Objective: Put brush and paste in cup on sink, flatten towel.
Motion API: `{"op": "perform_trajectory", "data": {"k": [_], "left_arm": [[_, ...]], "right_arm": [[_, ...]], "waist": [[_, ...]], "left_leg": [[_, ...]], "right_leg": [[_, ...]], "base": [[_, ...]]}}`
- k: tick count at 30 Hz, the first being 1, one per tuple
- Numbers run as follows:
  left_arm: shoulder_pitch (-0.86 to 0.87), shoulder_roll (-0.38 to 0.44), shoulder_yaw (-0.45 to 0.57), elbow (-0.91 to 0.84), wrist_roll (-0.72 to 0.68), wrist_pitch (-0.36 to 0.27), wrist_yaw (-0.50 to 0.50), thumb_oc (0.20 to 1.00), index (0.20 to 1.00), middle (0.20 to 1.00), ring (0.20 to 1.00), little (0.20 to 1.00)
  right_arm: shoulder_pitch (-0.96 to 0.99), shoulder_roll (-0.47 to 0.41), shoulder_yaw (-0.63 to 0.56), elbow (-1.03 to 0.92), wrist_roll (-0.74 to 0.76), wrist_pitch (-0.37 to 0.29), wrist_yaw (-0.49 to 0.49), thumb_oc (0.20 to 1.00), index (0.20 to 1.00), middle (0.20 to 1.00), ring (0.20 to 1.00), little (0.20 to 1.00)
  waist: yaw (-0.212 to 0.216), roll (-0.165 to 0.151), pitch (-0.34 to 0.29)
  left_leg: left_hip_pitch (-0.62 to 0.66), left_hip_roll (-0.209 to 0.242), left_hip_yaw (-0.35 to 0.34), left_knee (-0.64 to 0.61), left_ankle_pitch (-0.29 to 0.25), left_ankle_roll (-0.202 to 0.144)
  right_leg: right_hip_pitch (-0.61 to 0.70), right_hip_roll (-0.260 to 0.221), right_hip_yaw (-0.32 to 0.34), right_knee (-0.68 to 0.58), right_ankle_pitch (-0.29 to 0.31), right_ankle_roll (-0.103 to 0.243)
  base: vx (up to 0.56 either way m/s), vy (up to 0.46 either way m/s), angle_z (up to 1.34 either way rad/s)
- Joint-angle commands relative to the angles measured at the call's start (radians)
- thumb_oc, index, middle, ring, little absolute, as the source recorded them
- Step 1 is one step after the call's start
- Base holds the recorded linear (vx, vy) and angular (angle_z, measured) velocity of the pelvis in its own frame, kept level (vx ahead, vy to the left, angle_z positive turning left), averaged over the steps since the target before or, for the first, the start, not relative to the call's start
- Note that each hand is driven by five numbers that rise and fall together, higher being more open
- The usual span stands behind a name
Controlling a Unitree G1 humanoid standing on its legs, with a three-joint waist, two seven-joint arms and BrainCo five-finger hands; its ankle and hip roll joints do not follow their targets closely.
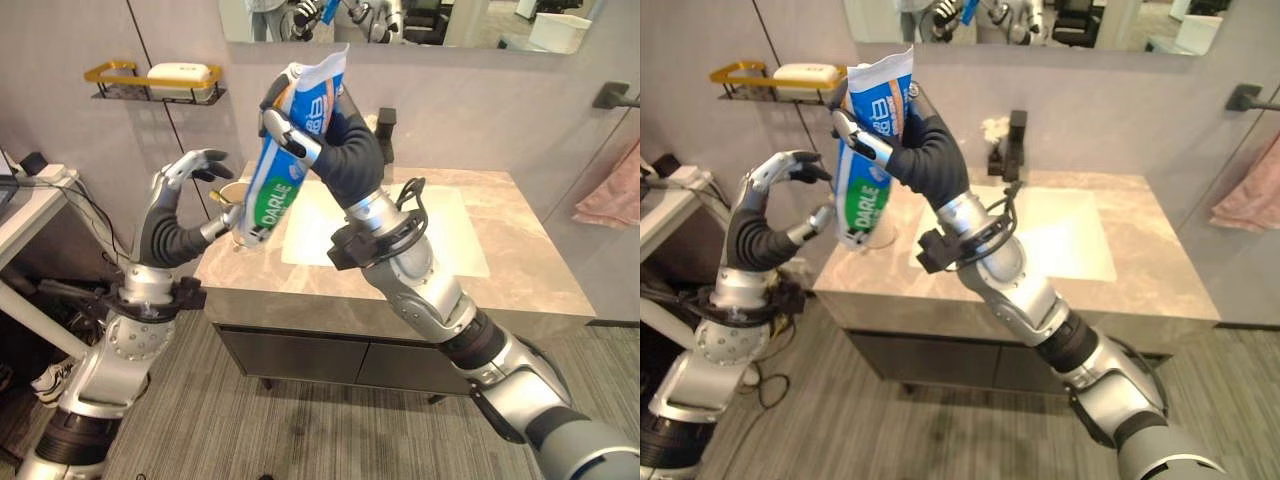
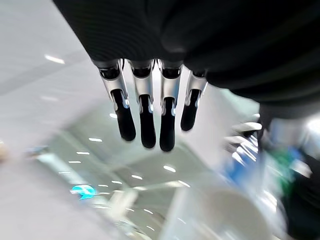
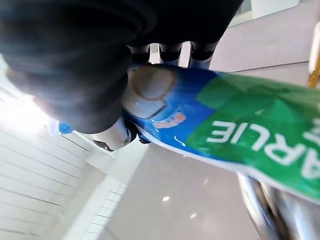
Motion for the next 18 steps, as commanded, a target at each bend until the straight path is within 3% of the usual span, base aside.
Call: {"op": "perform_trajectory", "data": {"k": [1, 2, 4, 7, 10, 18], "left_arm": [[-0.002, 0.154, 0.024, -0.021, -0.04, -0.017, -0.015, 1.0, 1.0, 1.0, 1.0, 1.0], [0.027, 0.16, 0.029, -0.019, -0.054, -0.02, -0.024, 1.0, 1.0, 1.0, 1.0, 1.0], [0.216, 0.207, 0.044, -0.065, -0.303, -0.072, -0.183, 1.0, 1.0, 1.0, 1.0, 1.0], [0.349, 0.263, -0.027, 0.043, -0.508, -0.032, -0.341, 1.0, 1.0, 1.0, 1.0, 1.0], [0.405, 0.267, -0.05, 0.201, -0.576, 0.022, -0.371, 1.0, 1.0, 1.0, 1.0, 1.0], [0.466, 0.257, -0.085, 0.242, -0.598, 0.096, -0.439, 1.0, 1.0, 1.0, 1.0, 1.0]], "right_arm": [[-0.14, 0.015, -0.124, 0.057, -0.069, -0.04, -0.104, 0.2, 0.2, 0.2, 0.2, 0.2], [-0.17, 0.008, -0.132, 0.088, -0.081, -0.038, -0.118, 0.2, 0.2, 0.2, 0.2, 0.2], [-0.315, -0.069, -0.114, 0.188, -0.131, -0.009, -0.126, 0.2, 0.2, 0.2, 0.2, 0.2], [-0.423, -0.085, -0.094, 0.306, -0.144, -0.005, -0.14, 0.2, 0.2, 0.2, 0.2, 0.2], [-0.457, -0.085, -0.073, 0.36, -0.13, 0.003, -0.142, 0.2, 0.2, 0.2, 0.2, 0.2], [-0.44, -0.113, -0.025, 0.345, -0.158, 0.037, -0.097, 0.2, 0.2, 0.2, 0.2, 0.2]], "waist": [[0.057, -0.066, -0.015], [0.069, -0.07, -0.009], [0.141, -0.074, 0.007], [0.19, -0.077, 0.021], [0.216, -0.076, 0.028], [0.221, -0.081, 0.033]], "left_leg": [[-0.018, 0.085, -0.02, 0.008, 0.017, -0.08], [-0.03, 0.079, -0.034, 0.008, 0.022, -0.075], [-0.058, 0.065, -0.065, 0.008, 0.023, -0.065], [-0.083, 0.047, -0.091, 0.008, 0.033, -0.056], [-0.097, 0.04, -0.112, 0.008, 0.033, -0.056], [-0.114, 0.034, -0.134, 0.008, 0.032, -0.049]], "right_leg": [[-0.003, -0.172, -0.039, 0.0, 0.079, 0.087], [-0.004, -0.176, -0.048, 0.0, 0.083, 0.088], [-0.008, -0.18, -0.073, 0.0, 0.091, 0.097], [-0.002, -0.185, -0.107, 0.0, 0.106, 0.104], [0.007, -0.183, -0.129, 0.0, 0.104, 0.108], [0.007, -0.179, -0.142, 0.0, 0.096, 0.109]], "base": [[-0.02, 0.005, 0.54], [0.01, 0.012, 0.55], [0.03, 0.037, 0.56], [0.03, 0.032, 0.37], [0.02, 0.002, 0.28], [0.02, 0.008, 0.13]]}}
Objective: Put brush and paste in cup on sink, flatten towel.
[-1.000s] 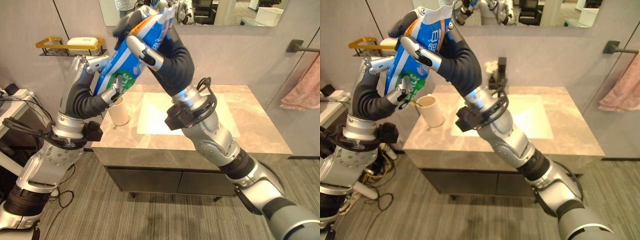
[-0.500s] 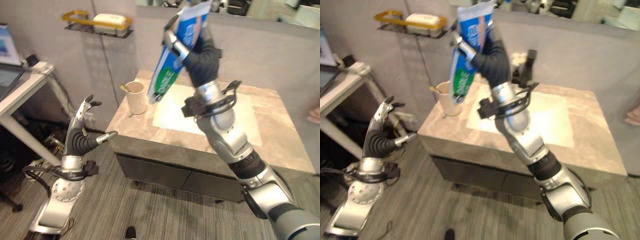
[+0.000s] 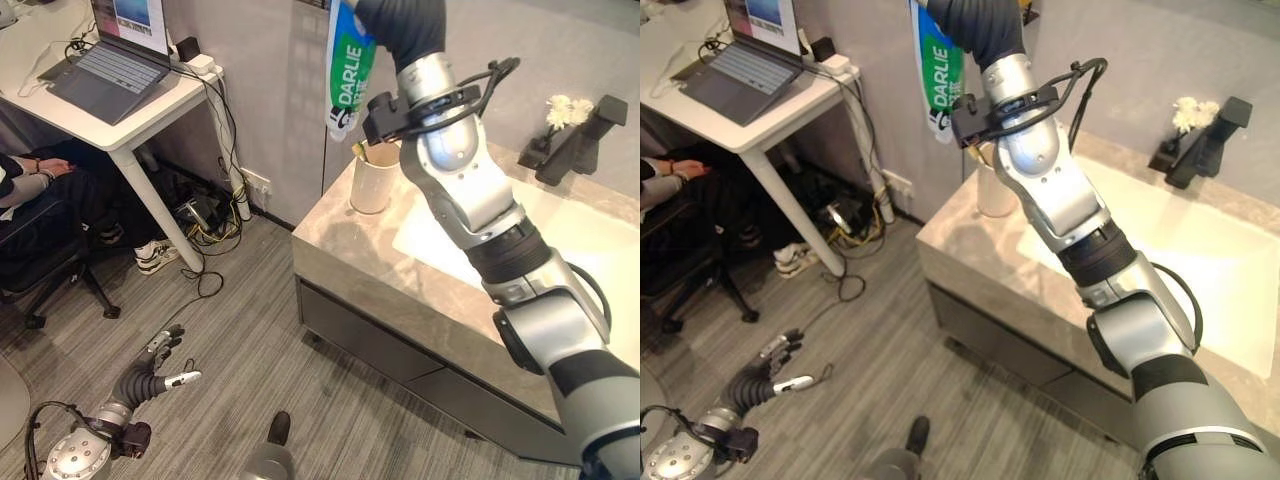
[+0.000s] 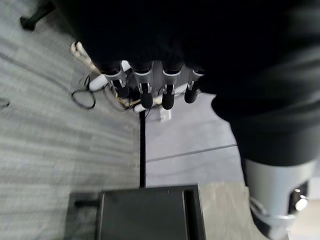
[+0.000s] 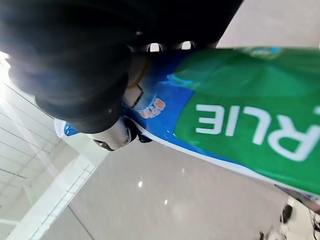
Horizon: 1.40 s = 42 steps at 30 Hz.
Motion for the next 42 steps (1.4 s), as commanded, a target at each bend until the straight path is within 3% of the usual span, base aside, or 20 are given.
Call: {"op": "perform_trajectory", "data": {"k": [1, 5, 14, 24, 28, 36, 38, 39, 42], "left_arm": [[-0.007, 0.052, -0.022, -0.039, -0.019, -0.021, -0.028, 1.0, 1.0, 1.0, 1.0, 1.0], [0.01, 0.054, -0.024, -0.045, -0.018, -0.016, -0.041, 1.0, 1.0, 1.0, 1.0, 1.0], [-0.022, 0.084, -0.086, -0.017, -0.021, -0.013, -0.056, 1.0, 1.0, 1.0, 1.0, 1.0], [-0.066, 0.1, -0.141, 0.033, -0.025, -0.01, -0.073, 1.0, 1.0, 1.0, 1.0, 1.0], [-0.078, 0.103, -0.158, 0.042, -0.021, -0.007, -0.075, 1.0, 1.0, 1.0, 1.0, 1.0], [-0.102, 0.11, -0.2, 0.064, -0.033, -0.005, -0.091, 1.0, 1.0, 1.0, 1.0, 1.0], [-0.108, 0.11, -0.206, 0.067, -0.031, -0.004, -0.093, 1.0, 1.0, 1.0, 1.0, 1.0], [-0.111, 0.11, -0.208, 0.068, -0.031, -0.006, -0.094, 1.0, 1.0, 1.0, 1.0, 1.0], [-0.12, 0.111, -0.212, 0.056, -0.014, -0.013, -0.091, 1.0, 1.0, 1.0, 1.0, 1.0]], "right_arm": [[-0.056, -0.027, 0.013, -0.009, -0.026, -0.027, 0.009, 0.2, 0.2, 0.2, 0.2, 0.2], [-0.06, -0.039, 0.016, 0.012, -0.056, -0.021, 0.005, 0.2, 0.2, 0.2, 0.2, 0.2], [-0.142, 0.021, -0.061, 0.195, -0.091, -0.042, -0.1, 0.2, 0.2, 0.2, 0.2, 0.2], [-0.147, -0.037, -0.119, 0.238, -0.086, -0.056, -0.145, 0.2, 0.2, 0.2, 0.2, 0.2], [-0.142, -0.032, -0.124, 0.227, -0.092, -0.056, -0.146, 0.2, 0.2, 0.2, 0.2, 0.2], [-0.169, -0.106, -0.136, 0.244, -0.087, -0.068, -0.166, 0.2, 0.2, 0.2, 0.2, 0.2], [-0.185, -0.125, -0.128, 0.256, -0.096, -0.065, -0.17, 0.2, 0.2, 0.2, 0.2, 0.2], [-0.182, -0.129, -0.126, 0.26, -0.093, -0.067, -0.168, 0.2, 0.2, 0.2, 0.2, 0.2], [-0.171, -0.143, -0.127, 0.254, -0.095, -0.065, -0.167, 0.2, 0.2, 0.2, 0.2, 0.2]], "waist": [[-0.022, -0.034, -0.058], [-0.022, -0.037, -0.052], [0.0, -0.034, -0.043], [0.039, -0.017, -0.025], [0.041, -0.011, -0.023], [0.049, 0.009, -0.028], [0.049, 0.009, -0.032], [0.051, 0.014, -0.026], [0.05, 0.017, -0.025]], "left_leg": [[-0.028, 0.088, 0.023, 0.005, 0.013, -0.057], [-0.029, 0.089, 0.026, 0.005, 0.01, -0.054], [-0.057, 0.089, 0.011, 0.005, 0.014, -0.058], [-0.122, 0.068, -0.043, 0.005, 0.026, -0.057], [-0.125, 0.06, -0.047, 0.005, 0.024, -0.053], [-0.148, 0.028, -0.065, 0.005, 0.02, -0.043], [-0.148, 0.029, -0.075, 0.005, -0.001, -0.05], [-0.157, 0.024, -0.071, 0.005, 0.019, -0.045], [-0.157, 0.027, -0.079, 0.005, 0.003, -0.052]], "right_leg": [[-0.008, -0.143, -0.011, 0.0, 0.126, 0.081], [-0.018, -0.141, -0.003, 0.0, 0.128, 0.081], [-0.033, -0.138, -0.011, 0.0, 0.128, 0.081], [-0.047, -0.136, -0.05, 0.0, 0.131, 0.081], [-0.043, -0.139, -0.056, 0.0, 0.135, 0.081], [-0.049, -0.158, -0.069, 0.0, 0.155, 0.081], [-0.039, -0.153, -0.066, 0.0, 0.135, 0.081], [-0.049, -0.158, -0.078, 0.0, 0.157, 0.081], [-0.041, -0.155, -0.075, 0.0, 0.137, 0.081]], "base": [[0.0, 0.0, 0.0], [0.0, 0.009, -0.05], [0.0, 0.003, -0.01], [0.01, 0.002, 0.17], [0.02, 0.011, 0.04], [0.03, 0.025, 0.02], [0.07, -0.03, 0.05], [0.09, -0.043, 0.17], [-0.02, 0.016, 0.15]]}}
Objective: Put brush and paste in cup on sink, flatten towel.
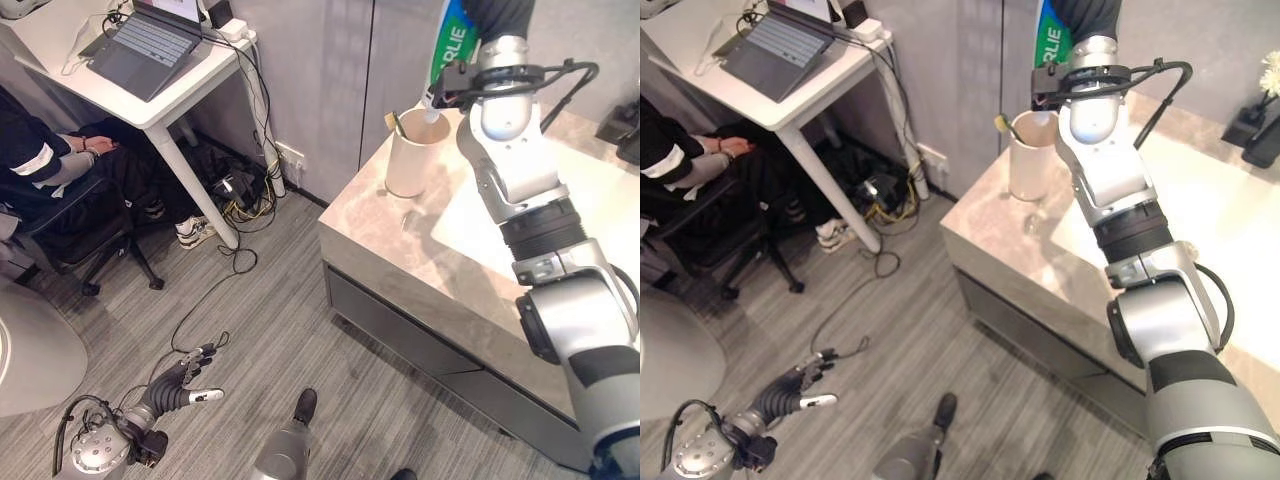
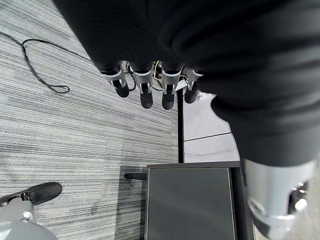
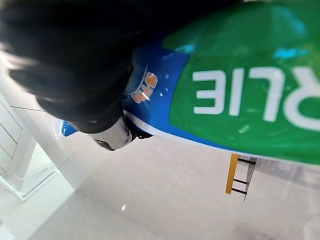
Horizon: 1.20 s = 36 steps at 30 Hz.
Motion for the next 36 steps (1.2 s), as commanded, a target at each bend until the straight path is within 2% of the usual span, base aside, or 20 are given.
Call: {"op": "perform_trajectory", "data": {"k": [1, 4, 5, 6, 7, 9, 11, 12, 20, 24, 25, 26, 27, 29, 31, 32, 36], "left_arm": [[-0.01, 0.069, -0.046, -0.02, -0.005, -0.035, -0.008, 1.0, 1.0, 1.0, 1.0, 1.0], [-0.024, 0.063, -0.059, -0.013, 0.008, -0.032, -0.006, 1.0, 1.0, 1.0, 1.0, 1.0], [-0.024, 0.062, -0.059, -0.013, 0.008, -0.031, -0.006, 1.0, 1.0, 1.0, 1.0, 1.0], [-0.027, 0.062, -0.065, -0.011, 0.013, -0.03, -0.006, 1.0, 1.0, 1.0, 1.0, 1.0], [-0.032, 0.062, -0.068, -0.009, 0.019, -0.031, -0.004, 1.0, 1.0, 1.0, 1.0, 1.0], [-0.034, 0.062, -0.071, -0.011, 0.023, -0.033, -0.001, 1.0, 1.0, 1.0, 1.0, 1.0], [-0.038, 0.058, -0.07, -0.01, 0.03, -0.034, 0.003, 1.0, 1.0, 1.0, 1.0, 1.0], [-0.038, 0.053, -0.069, -0.009, 0.028, -0.035, 0.003, 1.0, 1.0, 1.0, 1.0, 1.0], [-0.045, 0.026, -0.076, 0.006, 0.039, -0.03, 0.005, 1.0, 1.0, 1.0, 1.0, 1.0], [-0.043, 0.022, -0.078, 0.006, 0.037, -0.035, 0.005, 1.0, 1.0, 1.0, 1.0, 1.0], [-0.046, 0.024, -0.081, 0.014, 0.039, -0.037, 0.005, 1.0, 1.0, 1.0, 1.0, 1.0], [-0.047, 0.024, -0.085, 0.017, 0.039, -0.039, 0.002, 1.0, 1.0, 1.0, 1.0, 1.0], [-0.048, 0.024, -0.086, 0.02, 0.04, -0.04, 0.001, 1.0, 1.0, 1.0, 1.0, 1.0], [-0.042, 0.031, -0.075, -0.022, 0.027, -0.041, 0.003, 1.0, 1.0, 1.0, 1.0, 1.0], [-0.036, 0.028, -0.075, -0.033, 0.02, -0.04, 0.002, 1.0, 1.0, 1.0, 1.0, 1.0], [-0.039, 0.024, -0.082, -0.038, 0.017, -0.04, 0.007, 1.0, 1.0, 1.0, 1.0, 1.0], [-0.051, 0.024, -0.097, -0.042, 0.025, -0.042, 0.014, 1.0, 1.0, 1.0, 1.0, 1.0]], "right_arm": [[-0.117, -0.036, 0.019, -0.023, -0.002, -0.081, -0.009, 0.2, 0.2, 0.2, 0.2, 0.2], [-0.114, -0.003, 0.025, -0.015, -0.001, -0.074, -0.007, 0.2, 0.2, 0.2, 0.2, 0.2], [-0.114, -0.003, 0.025, -0.016, 0.0, -0.073, -0.007, 0.2, 0.2, 0.2, 0.2, 0.2], [-0.119, 0.021, 0.026, -0.003, -0.001, -0.074, -0.007, 0.2, 0.2, 0.2, 0.2, 0.2], [-0.123, 0.032, 0.029, 0.007, 0.001, -0.073, -0.007, 0.2, 0.2, 0.2, 0.2, 0.2], [-0.121, 0.032, 0.031, 0.011, 0.001, -0.073, -0.005, 0.2, 0.2, 0.2, 0.2, 0.2], [-0.114, 0.031, 0.033, 0.01, 0.003, -0.071, -0.004, 0.2, 0.2, 0.2, 0.2, 0.2], [-0.108, 0.028, 0.029, 0.012, 0.006, -0.072, -0.004, 0.2, 0.2, 0.2, 0.2, 0.2], [-0.096, 0.023, 0.05, 0.067, -0.085, -0.036, -0.008, 0.2, 0.2, 0.2, 0.2, 0.2], [-0.089, 0.015, 0.042, 0.086, -0.107, -0.039, -0.022, 0.2, 0.2, 0.2, 0.2, 0.2], [-0.089, -0.002, 0.041, 0.098, -0.122, -0.041, -0.03, 0.2, 0.2, 0.2, 0.2, 0.2], [-0.092, -0.006, 0.042, 0.103, -0.124, -0.04, -0.028, 0.2, 0.2, 0.2, 0.2, 0.2], [-0.091, -0.01, 0.042, 0.106, -0.123, -0.043, -0.029, 0.2, 0.2, 0.2, 0.2, 0.2], [-0.087, -0.018, 0.032, 0.121, -0.117, -0.044, -0.039, 0.2, 0.2, 0.2, 0.2, 0.2], [-0.086, -0.015, 0.025, 0.133, -0.128, -0.043, -0.054, 0.2, 0.2, 0.2, 0.2, 0.2], [-0.076, 0.002, 0.007, 0.143, -0.137, -0.044, -0.077, 0.2, 0.2, 0.2, 0.2, 0.2], [-0.06, 0.022, -0.021, 0.155, -0.145, -0.041, -0.102, 0.2, 0.2, 0.2, 0.2, 0.2]], "waist": [[0.009, -0.051, -0.03], [0.004, -0.051, -0.024], [0.002, -0.054, -0.028], [0.006, -0.051, -0.023], [0.003, -0.054, -0.026], [0.004, -0.052, -0.021], [0.001, -0.057, -0.023], [0.002, -0.055, -0.018], [-0.001, -0.068, -0.011], [0.004, -0.07, -0.012], [0.006, -0.072, -0.016], [0.01, -0.068, -0.011], [0.008, -0.069, -0.015], [0.012, -0.062, -0.012], [0.01, -0.063, -0.016], [0.014, -0.056, -0.007], [0.016, -0.053, -0.004]], "left_leg": [[-0.003, 0.054, 0.011, -0.045, 0.015, -0.048], [-0.009, 0.054, 0.012, -0.045, 0.017, -0.048], [-0.001, 0.059, 0.008, -0.045, -0.004, -0.055], [-0.009, 0.054, 0.014, -0.045, 0.015, -0.048], [-0.002, 0.057, 0.01, -0.045, -0.004, -0.054], [-0.01, 0.053, 0.013, -0.045, 0.016, -0.048], [-0.004, 0.056, 0.008, -0.045, -0.005, -0.054], [-0.013, 0.05, 0.011, -0.045, 0.016, -0.047], [-0.002, 0.058, 0.01, -0.045, 0.012, -0.045], [-0.003, 0.059, 0.011, -0.045, 0.012, -0.045], [0.002, 0.063, 0.005, -0.045, -0.008, -0.052], [-0.006, 0.059, 0.007, -0.045, 0.012, -0.046], [-0.001, 0.062, 0.002, -0.045, -0.007, -0.052], [-0.01, 0.057, 0.006, -0.045, 0.012, -0.044], [-0.004, 0.059, 0.001, -0.045, -0.009, -0.049], [-0.011, 0.054, 0.007, -0.045, 0.01, -0.04], [-0.012, 0.051, 0.008, -0.045, 0.01, -0.038]], "right_leg": [[0.039, -0.147, -0.009, 0.0, 0.16, 0.076], [0.032, -0.148, -0.007, 0.0, 0.164, 0.076], [0.04, -0.143, 0.004, 0.0, 0.144, 0.076], [0.031, -0.149, -0.006, 0.0, 0.164, 0.076], [0.038, -0.145, 0.005, 0.0, 0.145, 0.076], [0.03, -0.15, -0.006, 0.0, 0.164, 0.076], [0.038, -0.145, 0.005, 0.0, 0.146, 0.076], [0.029, -0.15, -0.006, 0.0, 0.169, 0.076], [0.038, -0.146, -0.006, 0.0, 0.171, 0.076], [0.039, -0.145, -0.01, 0.0, 0.169, 0.076], [0.045, -0.138, -0.002, 0.0, 0.149, 0.076], [0.037, -0.143, -0.015, 0.0, 0.169, 0.076], [0.044, -0.138, -0.004, 0.0, 0.151, 0.076], [0.035, -0.146, -0.015, 0.0, 0.172, 0.076], [0.042, -0.143, -0.004, 0.0, 0.152, 0.076], [0.03, -0.15, -0.01, 0.0, 0.174, 0.076], [0.026, -0.153, -0.005, 0.0, 0.174, 0.076]], "base": [[0.0, 0.0, 0.0], [0.0, -0.001, 0.02], [0.0, 0.0, 0.0], [0.08, -0.025, -0.03], [-0.07, 0.054, -0.01], [-0.04, 0.025, 0.0], [0.04, -0.016, 0.01], [-0.01, 0.004, 0.04], [-0.01, 0.006, 0.0], [0.02, -0.007, 0.0], [0.0, 0.0, 0.0], [0.06, -0.023, -0.01], [0.0, 0.0, 0.0], [0.0, 0.0, 0.0], [0.0, 0.024, 0.04], [-0.08, 0.061, 0.03], [-0.02, 0.02, 0.0]]}}
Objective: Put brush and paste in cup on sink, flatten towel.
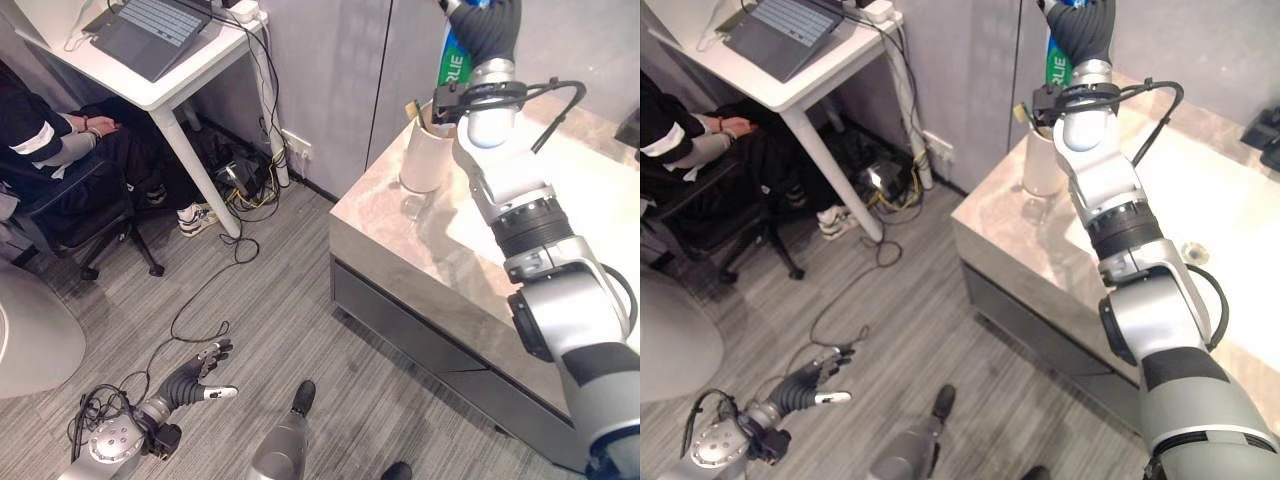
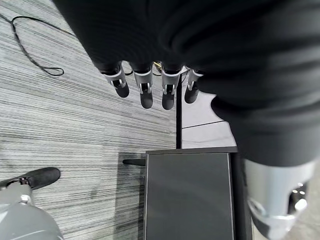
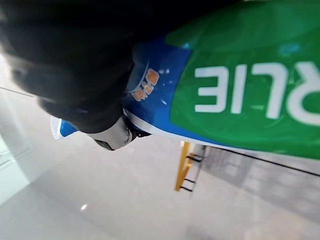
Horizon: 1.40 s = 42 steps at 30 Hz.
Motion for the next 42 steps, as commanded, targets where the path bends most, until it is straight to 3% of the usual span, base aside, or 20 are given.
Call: {"op": "perform_trajectory", "data": {"k": [1, 16, 18, 19, 20, 21, 23, 24, 25, 26, 29, 30, 32, 33, 42], "left_arm": [[-0.007, 0.027, -0.035, -0.037, 0.007, -0.041, 0.022, 1.0, 1.0, 1.0, 1.0, 1.0], [-0.013, 0.022, -0.045, -0.04, 0.006, -0.044, 0.023, 1.0, 1.0, 1.0, 1.0, 1.0], [-0.015, 0.021, -0.047, -0.039, 0.007, -0.044, 0.024, 1.0, 1.0, 1.0, 1.0, 1.0], [-0.016, 0.023, -0.048, -0.04, 0.009, -0.044, 0.026, 1.0, 1.0, 1.0, 1.0, 1.0], [-0.015, 0.023, -0.052, -0.04, 0.008, -0.041, 0.026, 1.0, 1.0, 1.0, 1.0, 1.0], [-0.015, 0.023, -0.052, -0.041, 0.008, -0.042, 0.025, 1.0, 1.0, 1.0, 1.0, 1.0], [-0.017, 0.022, -0.055, -0.038, 0.008, -0.04, 0.022, 1.0, 1.0, 1.0, 1.0, 1.0], [-0.017, 0.021, -0.055, -0.038, 0.008, -0.039, 0.022, 1.0, 1.0, 1.0, 1.0, 1.0], [-0.017, 0.021, -0.055, -0.038, 0.008, -0.039, 0.021, 1.0, 1.0, 1.0, 1.0, 1.0], [-0.016, 0.021, -0.055, -0.04, 0.006, -0.041, 0.019, 1.0, 1.0, 1.0, 1.0, 1.0], [-0.017, 0.019, -0.057, -0.04, 0.003, -0.04, 0.018, 1.0, 1.0, 1.0, 1.0, 1.0], [-0.019, 0.018, -0.058, -0.04, 0.004, -0.042, 0.017, 1.0, 1.0, 1.0, 1.0, 1.0], [-0.022, 0.016, -0.06, -0.038, 0.004, -0.042, 0.018, 1.0, 1.0, 1.0, 1.0, 1.0], [-0.025, 0.009, -0.058, -0.03, 0.012, -0.041, 0.02, 1.0, 1.0, 1.0, 1.0, 1.0], [-0.023, -0.016, -0.034, -0.007, 0.012, -0.03, 0.022, 1.0, 1.0, 1.0, 1.0, 1.0]], "right_arm": [[-0.054, -0.042, -0.024, -0.039, -0.025, -0.053, -0.055, 0.2, 0.2, 0.2, 0.2, 0.2], [-0.036, 0.004, -0.067, 0.006, 0.048, -0.071, -0.052, 0.2, 0.2, 0.2, 0.2, 0.2], [-0.037, 0.003, -0.062, 0.006, 0.049, -0.071, -0.049, 0.247, 0.247, 0.247, 0.247, 0.247], [-0.04, 0.002, -0.057, 0.005, 0.045, -0.071, -0.048, 0.266, 0.266, 0.266, 0.266, 0.266], [-0.042, 0.005, -0.051, 0.007, 0.042, -0.07, -0.049, 0.401, 0.401, 0.401, 0.401, 0.401], [-0.042, 0.005, -0.052, 0.007, 0.042, -0.071, -0.049, 0.451, 0.451, 0.451, 0.451, 0.451], [-0.039, 0.004, -0.047, 0.007, 0.04, -0.071, -0.043, 0.793, 0.793, 0.793, 0.793, 0.793], [-0.04, 0.005, -0.046, 0.007, 0.041, -0.07, -0.043, 0.793, 0.793, 0.793, 0.793, 0.793], [-0.039, 0.002, -0.044, 0.005, 0.036, -0.069, -0.044, 1.0, 1.0, 1.0, 1.0, 1.0], [-0.039, -0.002, -0.042, 0.002, 0.027, -0.069, -0.045, 1.0, 1.0, 1.0, 1.0, 1.0], [-0.038, -0.008, -0.042, 0.002, 0.024, -0.071, -0.046, 1.0, 1.0, 1.0, 1.0, 1.0], [-0.036, -0.009, -0.048, 0.0, 0.023, -0.074, -0.051, 1.0, 1.0, 1.0, 1.0, 1.0], [-0.033, -0.008, -0.05, -0.004, 0.02, -0.074, -0.053, 1.0, 1.0, 1.0, 1.0, 1.0], [-0.025, -0.012, -0.05, -0.023, -0.009, -0.07, -0.063, 1.0, 1.0, 1.0, 1.0, 1.0], [0.016, -0.021, -0.088, -0.109, -0.057, -0.06, -0.08, 1.0, 1.0, 1.0, 1.0, 1.0]], "waist": [[0.018, -0.02, -0.016], [0.028, -0.013, -0.008], [0.025, -0.016, -0.012], [0.026, -0.014, -0.008], [0.023, -0.018, -0.014], [0.026, -0.015, -0.009], [0.025, -0.014, -0.01], [0.023, -0.017, -0.015], [0.023, -0.017, -0.015], [0.025, -0.013, -0.011], [0.023, -0.015, -0.017], [0.025, -0.011, -0.013], [0.022, -0.014, -0.018], [0.025, -0.01, -0.018], [0.019, -0.011, -0.035]], "left_leg": [[0.007, 0.063, 0.013, -0.049, -0.001, -0.051], [0.001, 0.063, 0.011, -0.049, 0.001, -0.052], [0.009, 0.067, 0.005, -0.049, -0.019, -0.058], [0.002, 0.064, 0.01, -0.049, 0.0, -0.051], [0.01, 0.066, 0.007, -0.049, -0.02, -0.057], [0.003, 0.062, 0.012, -0.049, -0.001, -0.051], [0.003, 0.06, 0.013, -0.049, -0.002, -0.051], [0.01, 0.064, 0.008, -0.049, -0.021, -0.057], [0.01, 0.064, 0.009, -0.049, -0.021, -0.057], [0.003, 0.059, 0.014, -0.049, -0.002, -0.051], [0.012, 0.062, 0.006, -0.049, -0.022, -0.056], [0.006, 0.059, 0.01, -0.049, -0.004, -0.049], [0.015, 0.063, 0.006, -0.049, -0.023, -0.055], [0.012, 0.058, 0.013, -0.049, -0.004, -0.049], [0.061, 0.074, 0.043, -0.049, -0.014, -0.053]], "right_leg": [[0.039, -0.143, 0.0, 0.0, 0.161, 0.074], [0.041, -0.144, -0.011, 0.0, 0.157, 0.074], [0.049, -0.139, 0.0, 0.0, 0.138, 0.074], [0.041, -0.143, -0.01, 0.0, 0.158, 0.074], [0.049, -0.14, 0.002, 0.0, 0.14, 0.074], [0.041, -0.144, -0.009, 0.0, 0.159, 0.074], [0.041, -0.146, -0.01, 0.0, 0.161, 0.074], [0.049, -0.142, 0.001, 0.0, 0.142, 0.074], [0.049, -0.142, 0.001, 0.0, 0.142, 0.074], [0.041, -0.147, -0.01, 0.0, 0.162, 0.074], [0.052, -0.144, 0.0, 0.0, 0.144, 0.074], [0.045, -0.149, -0.011, 0.0, 0.164, 0.074], [0.054, -0.144, 0.001, 0.0, 0.144, 0.074], [0.05, -0.15, -0.01, 0.0, 0.162, 0.074], [0.076, -0.14, 0.006, 0.0, 0.154, 0.074]], "base": [[0.0, 0.0, 0.0], [0.0, 0.0, 0.0], [0.04, -0.018, 0.01], [0.08, -0.035, 0.02], [-0.07, 0.042, 0.02], [0.0, 0.0, 0.0], [0.0, 0.01, -0.01], [0.07, -0.03, -0.01], [0.0, 0.0, 0.0], [-0.07, 0.047, 0.0], [0.02, -0.013, 0.0], [-0.08, 0.042, 0.01], [0.0, 0.0, 0.0], [-0.01, 0.006, 0.03], [-0.01, -0.013, -0.02]]}}
